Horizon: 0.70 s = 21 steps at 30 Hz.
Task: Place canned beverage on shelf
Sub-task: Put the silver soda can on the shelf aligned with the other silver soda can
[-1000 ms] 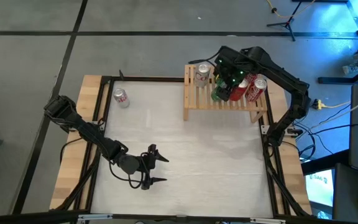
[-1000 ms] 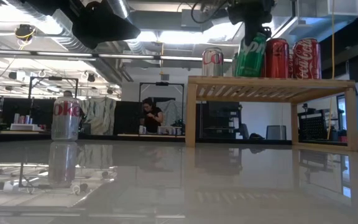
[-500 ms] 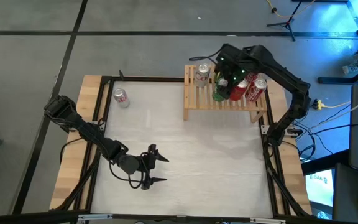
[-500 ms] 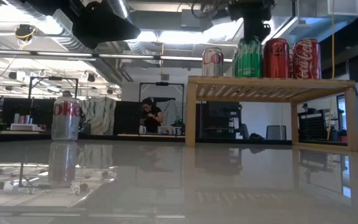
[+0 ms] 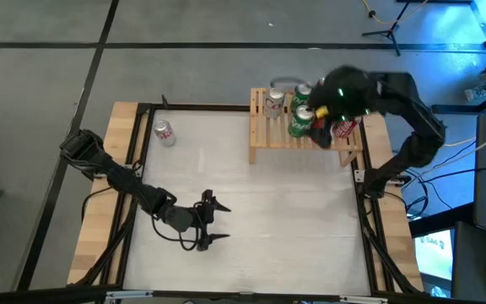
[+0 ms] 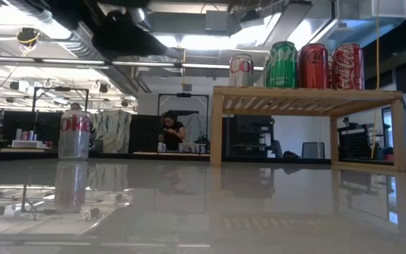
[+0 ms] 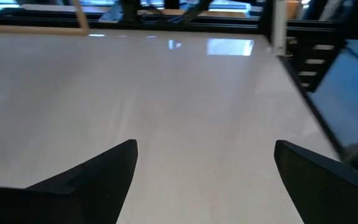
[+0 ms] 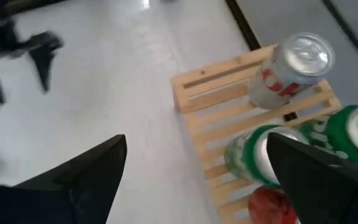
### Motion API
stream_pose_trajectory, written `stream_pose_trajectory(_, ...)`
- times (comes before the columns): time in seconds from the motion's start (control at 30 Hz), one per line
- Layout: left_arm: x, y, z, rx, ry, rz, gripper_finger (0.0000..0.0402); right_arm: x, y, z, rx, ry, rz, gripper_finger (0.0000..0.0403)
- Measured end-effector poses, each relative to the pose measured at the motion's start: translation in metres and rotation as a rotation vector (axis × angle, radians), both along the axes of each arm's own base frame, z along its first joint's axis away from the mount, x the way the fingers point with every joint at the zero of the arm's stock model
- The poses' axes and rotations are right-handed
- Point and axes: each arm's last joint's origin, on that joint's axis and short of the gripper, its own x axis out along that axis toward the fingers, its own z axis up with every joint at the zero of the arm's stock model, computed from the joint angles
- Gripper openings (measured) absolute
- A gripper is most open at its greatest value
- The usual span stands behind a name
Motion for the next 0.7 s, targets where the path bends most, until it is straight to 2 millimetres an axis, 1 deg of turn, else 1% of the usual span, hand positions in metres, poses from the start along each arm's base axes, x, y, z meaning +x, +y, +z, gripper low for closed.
stream_pose_trajectory(0.07,0.002,0.006,-0.001,0.020,0.011,0.035,0.0368,-0.003,0.018,-0.001,-0.050,-0.002,0.010,0.0380)
stream_pose_trajectory(0.17,0.005,0.018,-0.004,0.082,0.040,0.096,0.0368,-0.006,0.045,-0.007,-0.123,-0.053,0.022,0.0381)
stream_pose_trajectory(0.2,0.006,0.023,-0.004,0.098,0.048,0.106,0.0368,-0.006,0.053,-0.012,-0.143,-0.068,0.037,0.0381)
stream_pose_trajectory(0.27,0.006,0.033,-0.001,0.116,0.067,0.121,0.0368,-0.005,0.069,-0.027,-0.182,-0.100,0.076,0.0381)
stream_pose_trajectory(0.33,0.006,0.042,0.003,0.128,0.076,0.135,0.0368,-0.001,0.083,-0.050,-0.196,-0.135,0.118,0.0381)
stream_pose_trajectory(0.47,-0.002,0.062,0.019,0.129,0.088,0.158,0.0368,0.010,0.107,-0.105,-0.174,-0.222,0.200,0.0381)
stream_pose_trajectory(0.63,-0.024,0.088,0.043,0.102,0.106,0.226,0.0368,0.020,0.134,-0.177,-0.147,-0.290,0.310,0.0381)
stream_pose_trajectory(0.7,-0.035,0.099,0.051,0.096,0.121,0.260,0.0368,0.022,0.143,-0.200,-0.137,-0.367,0.354,0.0381)
